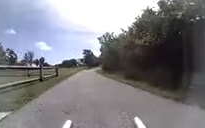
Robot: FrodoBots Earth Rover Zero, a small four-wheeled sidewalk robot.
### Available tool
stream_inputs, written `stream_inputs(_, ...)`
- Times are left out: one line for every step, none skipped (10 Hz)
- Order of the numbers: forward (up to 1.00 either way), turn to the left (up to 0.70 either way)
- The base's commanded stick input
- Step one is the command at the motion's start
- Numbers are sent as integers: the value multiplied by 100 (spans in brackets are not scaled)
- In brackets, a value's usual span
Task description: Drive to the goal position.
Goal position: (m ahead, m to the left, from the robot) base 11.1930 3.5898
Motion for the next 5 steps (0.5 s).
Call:
stream_inputs(50,5)
stream_inputs(50,21)
stream_inputs(50,37)
stream_inputs(50,50)
stream_inputs(50,50)
